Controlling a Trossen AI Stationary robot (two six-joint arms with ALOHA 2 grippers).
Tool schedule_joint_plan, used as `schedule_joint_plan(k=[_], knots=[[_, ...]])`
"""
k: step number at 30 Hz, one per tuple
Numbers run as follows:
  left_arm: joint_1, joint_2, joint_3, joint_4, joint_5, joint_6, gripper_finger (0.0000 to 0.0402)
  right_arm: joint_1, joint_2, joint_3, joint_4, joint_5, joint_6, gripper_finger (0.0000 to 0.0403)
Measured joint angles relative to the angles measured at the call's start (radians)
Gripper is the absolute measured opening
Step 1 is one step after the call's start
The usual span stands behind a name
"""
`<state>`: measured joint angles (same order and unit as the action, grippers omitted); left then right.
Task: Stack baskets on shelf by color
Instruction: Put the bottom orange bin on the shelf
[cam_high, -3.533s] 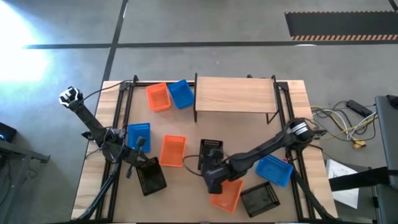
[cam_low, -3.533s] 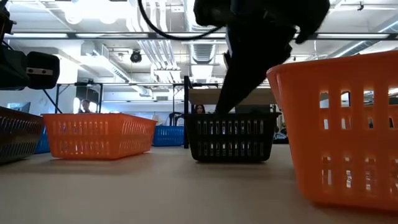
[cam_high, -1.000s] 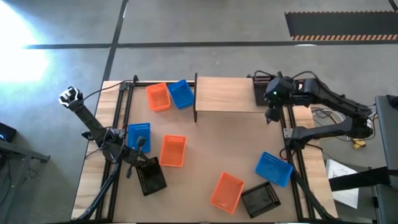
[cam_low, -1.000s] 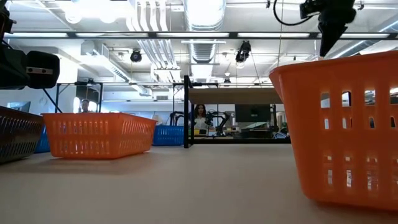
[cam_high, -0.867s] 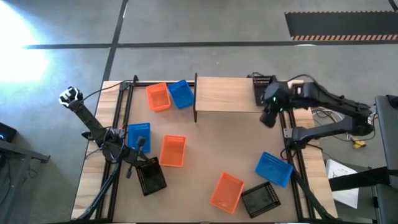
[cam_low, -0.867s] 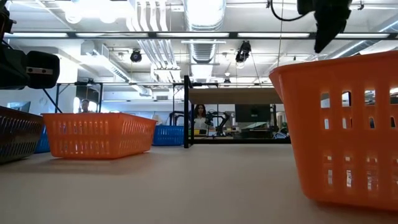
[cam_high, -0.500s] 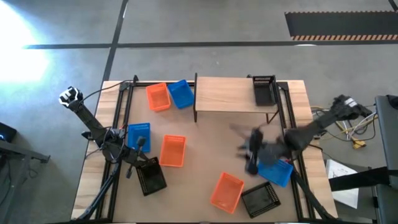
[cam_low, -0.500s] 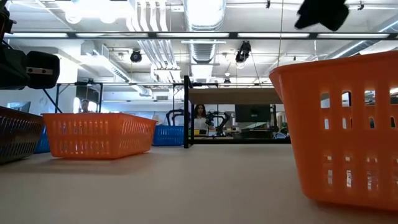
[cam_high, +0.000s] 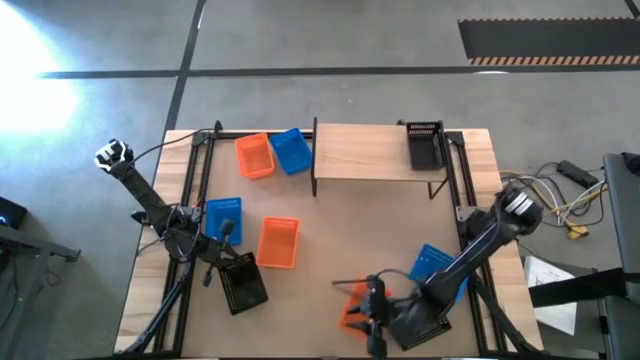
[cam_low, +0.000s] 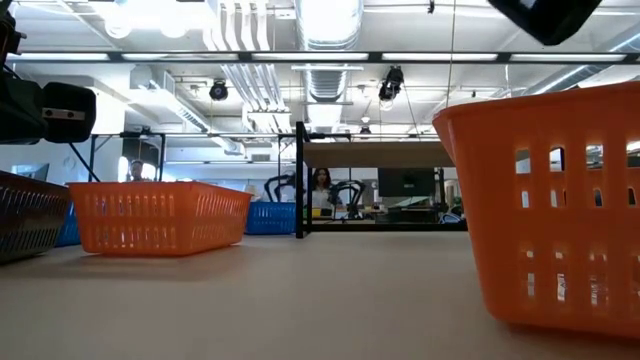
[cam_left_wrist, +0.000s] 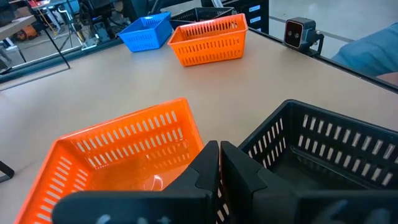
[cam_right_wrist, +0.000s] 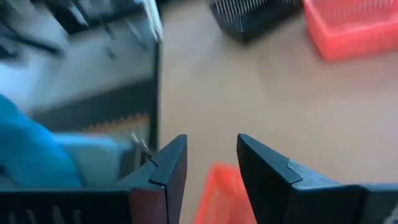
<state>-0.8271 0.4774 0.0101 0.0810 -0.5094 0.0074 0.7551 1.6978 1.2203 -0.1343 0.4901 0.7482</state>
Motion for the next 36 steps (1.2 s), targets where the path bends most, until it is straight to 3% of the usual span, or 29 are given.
schedule_joint_plan(k=[6,12,15,21,29,36], knots=[[0.0,0.0,0.0,0.0,0.0,0.0,0.0,0.0,0.182,0.364,-0.552,-0.121,0.216,0.0163],[0.0,0.0,0.0,0.0,0.0,0.0,0.0,0.001,0.343,0.573,-0.69,-0.29,0.216,0.0202],[0.0,0.0,0.0,0.0,0.0,0.0,0.0,-0.003,0.407,0.645,-0.767,-0.312,0.208,0.0202],[0.0,0.0,0.0,0.0,0.0,0.0,0.0,-0.014,0.507,0.766,-0.97,-0.311,0.203,0.0157],[0.0,0.0,0.0,0.0,0.0,0.0,0.0,-0.025,0.499,0.779,-1.041,-0.289,0.106,0.0021],[0.0,0.0,0.0,0.0,0.0,0.0,0.0,-0.048,0.348,0.797,-1.168,-0.213,-0.179,0.0009]])
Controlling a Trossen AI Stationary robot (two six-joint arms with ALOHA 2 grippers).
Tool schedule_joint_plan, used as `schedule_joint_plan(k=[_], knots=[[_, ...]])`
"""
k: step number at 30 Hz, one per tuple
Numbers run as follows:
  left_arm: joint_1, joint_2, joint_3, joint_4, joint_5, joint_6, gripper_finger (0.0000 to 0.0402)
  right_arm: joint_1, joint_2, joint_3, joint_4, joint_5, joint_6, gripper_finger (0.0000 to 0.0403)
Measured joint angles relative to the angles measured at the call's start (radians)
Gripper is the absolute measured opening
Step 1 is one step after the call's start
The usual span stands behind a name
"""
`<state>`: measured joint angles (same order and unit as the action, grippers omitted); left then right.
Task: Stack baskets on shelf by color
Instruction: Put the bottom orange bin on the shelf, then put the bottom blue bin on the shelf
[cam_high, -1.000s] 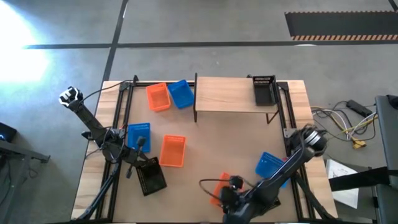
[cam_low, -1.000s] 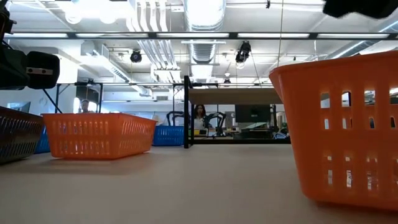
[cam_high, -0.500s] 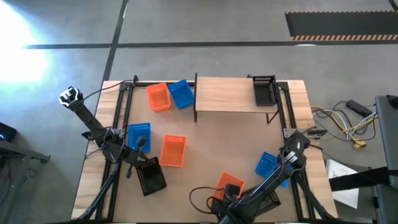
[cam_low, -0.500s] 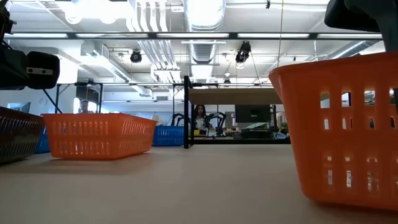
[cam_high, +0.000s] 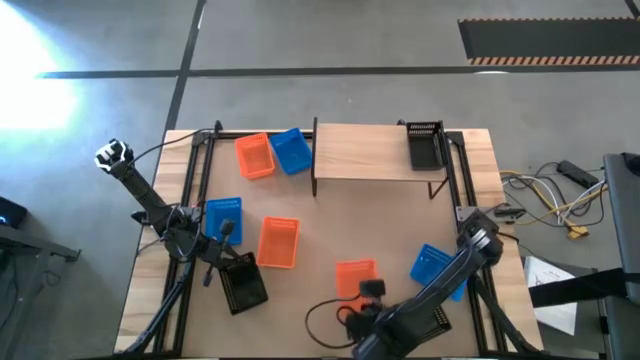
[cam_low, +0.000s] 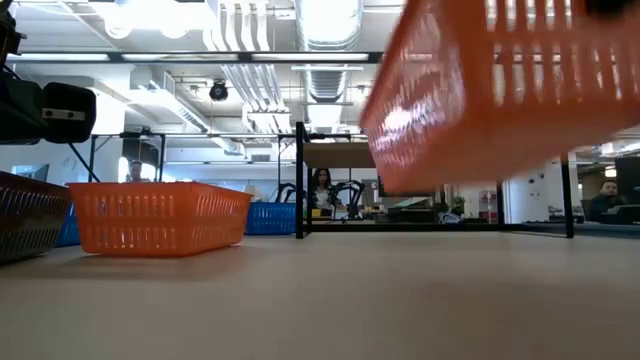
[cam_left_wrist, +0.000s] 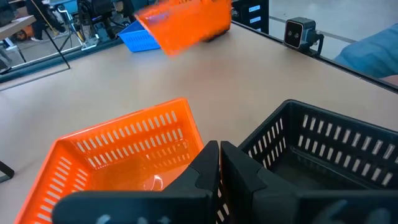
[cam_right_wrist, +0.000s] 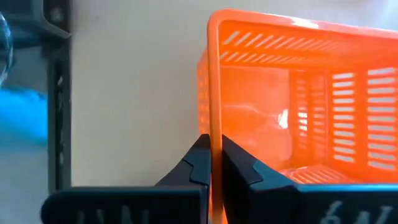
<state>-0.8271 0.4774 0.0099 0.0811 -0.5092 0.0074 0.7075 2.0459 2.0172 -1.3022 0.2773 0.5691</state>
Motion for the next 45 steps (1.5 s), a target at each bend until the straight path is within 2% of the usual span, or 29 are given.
schedule_joint_plan(k=[7,12,17,19,22,25,29,34,37,45], knots=[[0.0,0.0,0.0,0.0,0.0,0.0,0.0,-0.122,-0.237,-0.033,-0.201,0.265,-0.191,0.0009],[0.0,0.0,0.0,0.0,0.0,0.0,0.0,-0.342,-0.432,-0.178,-0.189,0.271,-0.429,0.0009],[0.0,0.0,0.0,0.0,0.0,0.0,0.0,-0.624,-0.607,-0.369,-0.077,0.189,-0.643,0.0009],[0.0,0.0,0.0,0.0,0.0,0.0,0.0,-0.73,-0.663,-0.439,0.021,0.104,-0.724,0.0009],[0.0,0.0,0.0,0.0,0.0,0.0,0.0,-0.873,-0.735,-0.542,0.146,-0.08,-0.807,0.0009],[0.0,0.0,0.0,0.0,0.0,0.0,0.0,-0.968,-0.772,-0.631,0.186,-0.142,-0.86,0.0009],[0.0,0.0,0.0,0.0,0.0,0.0,0.0,-1.024,-0.783,-0.697,0.199,-0.147,-0.908,0.0009],[0.0,0.0,0.0,0.0,0.0,0.0,0.0,-1.032,-0.78,-0.724,0.233,-0.143,-0.945,0.0009],[0.0,0.0,0.0,0.0,0.0,0.0,0.0,-1.031,-0.781,-0.722,0.229,-0.096,-0.947,0.0012],[0.0,0.0,0.0,0.0,0.0,0.0,0.0,-1.012,-0.819,-0.714,0.214,-0.07,-0.92,0.0086]])
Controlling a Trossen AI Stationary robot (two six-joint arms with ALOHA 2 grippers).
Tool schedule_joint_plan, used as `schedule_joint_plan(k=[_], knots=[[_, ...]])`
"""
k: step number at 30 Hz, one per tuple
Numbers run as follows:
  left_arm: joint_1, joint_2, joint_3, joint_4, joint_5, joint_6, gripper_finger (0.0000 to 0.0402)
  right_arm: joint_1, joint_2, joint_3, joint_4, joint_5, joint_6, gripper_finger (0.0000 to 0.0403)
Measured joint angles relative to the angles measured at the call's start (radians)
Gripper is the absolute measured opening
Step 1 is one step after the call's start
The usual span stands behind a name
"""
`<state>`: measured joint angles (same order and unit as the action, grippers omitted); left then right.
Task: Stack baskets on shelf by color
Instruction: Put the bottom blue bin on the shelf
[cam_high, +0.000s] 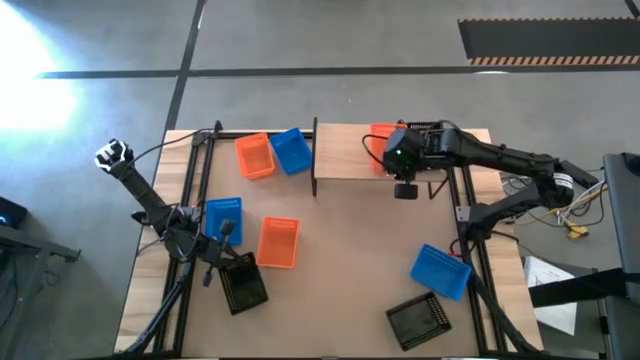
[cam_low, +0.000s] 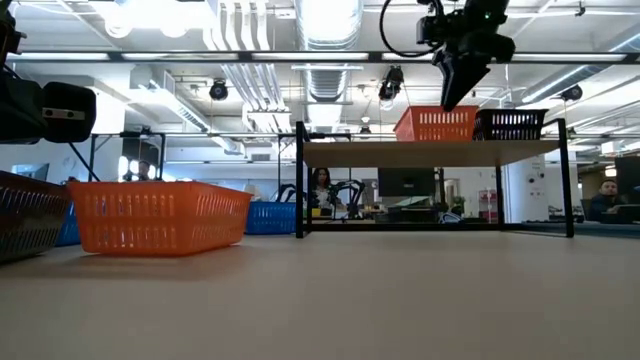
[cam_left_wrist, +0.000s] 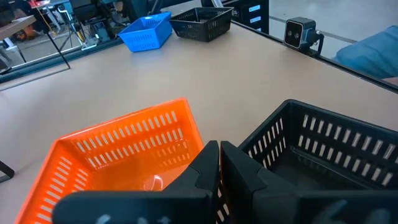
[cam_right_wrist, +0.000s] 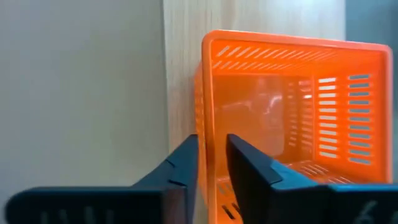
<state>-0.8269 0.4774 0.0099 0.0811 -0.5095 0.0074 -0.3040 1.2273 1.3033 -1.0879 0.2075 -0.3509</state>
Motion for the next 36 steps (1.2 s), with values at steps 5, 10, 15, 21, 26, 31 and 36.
schedule_joint_plan(k=[5,10,15,21,26,31,36], knots=[[0.0,0.0,0.0,0.0,0.0,0.0,0.0,0.066,-0.057,0.0,-0.021,0.091,0.178,0.012],[0.0,0.0,0.0,0.0,0.0,0.0,0.0,0.253,-0.108,-0.02,-0.031,0.091,0.473,0.012],[0.0,0.0,0.0,0.0,0.0,0.0,0.0,0.541,-0.115,-0.1,-0.028,0.13,0.843,0.0101],[0.0,0.0,0.0,0.0,0.0,0.0,0.0,0.838,-0.057,-0.206,-0.009,0.151,1.463,0.0076],[0.0,0.0,0.0,0.0,0.0,0.0,0.0,0.961,0.005,-0.267,0.009,0.061,1.971,0.0068],[0.0,0.0,0.0,0.0,0.0,0.0,0.0,0.974,0.061,-0.312,0.038,-0.051,2.245,0.0103],[0.0,0.0,0.0,-0.004,0.002,0.0,0.0,0.971,0.107,-0.318,0.042,-0.104,2.363,0.0164]])
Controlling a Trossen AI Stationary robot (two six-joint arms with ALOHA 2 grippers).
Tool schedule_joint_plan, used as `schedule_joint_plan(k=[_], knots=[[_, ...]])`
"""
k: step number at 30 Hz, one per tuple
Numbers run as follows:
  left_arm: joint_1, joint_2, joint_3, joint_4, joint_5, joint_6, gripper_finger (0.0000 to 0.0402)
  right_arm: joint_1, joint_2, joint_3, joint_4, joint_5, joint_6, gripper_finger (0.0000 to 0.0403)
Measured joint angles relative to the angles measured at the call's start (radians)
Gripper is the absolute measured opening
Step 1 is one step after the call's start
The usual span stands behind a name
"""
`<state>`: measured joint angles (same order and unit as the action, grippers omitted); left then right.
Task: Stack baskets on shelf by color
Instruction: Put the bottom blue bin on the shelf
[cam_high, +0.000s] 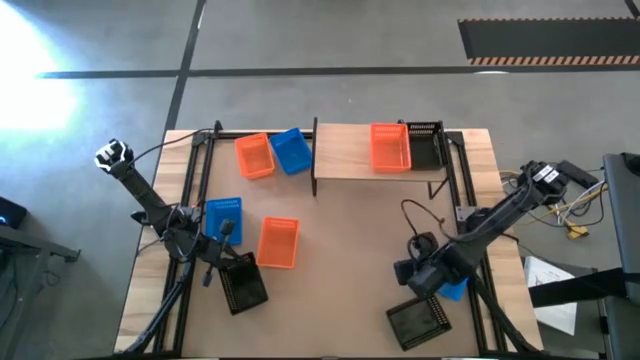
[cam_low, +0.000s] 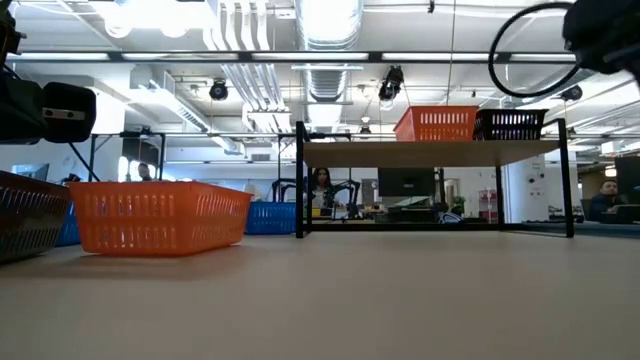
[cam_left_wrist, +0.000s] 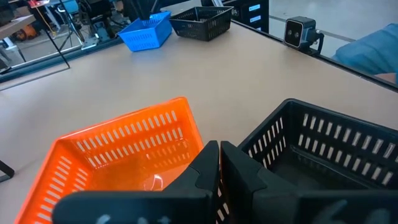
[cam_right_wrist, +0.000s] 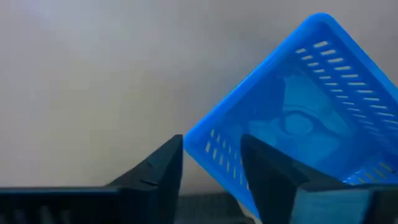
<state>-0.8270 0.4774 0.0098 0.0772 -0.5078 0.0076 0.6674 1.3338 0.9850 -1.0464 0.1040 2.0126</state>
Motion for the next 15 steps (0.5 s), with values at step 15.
schedule_joint_plan(k=[15], knots=[[0.0,0.0,0.0,-0.004,0.035,0.0,0.0,-0.081,0.099,-0.06,0.014,0.027,-0.022,0.0219]])
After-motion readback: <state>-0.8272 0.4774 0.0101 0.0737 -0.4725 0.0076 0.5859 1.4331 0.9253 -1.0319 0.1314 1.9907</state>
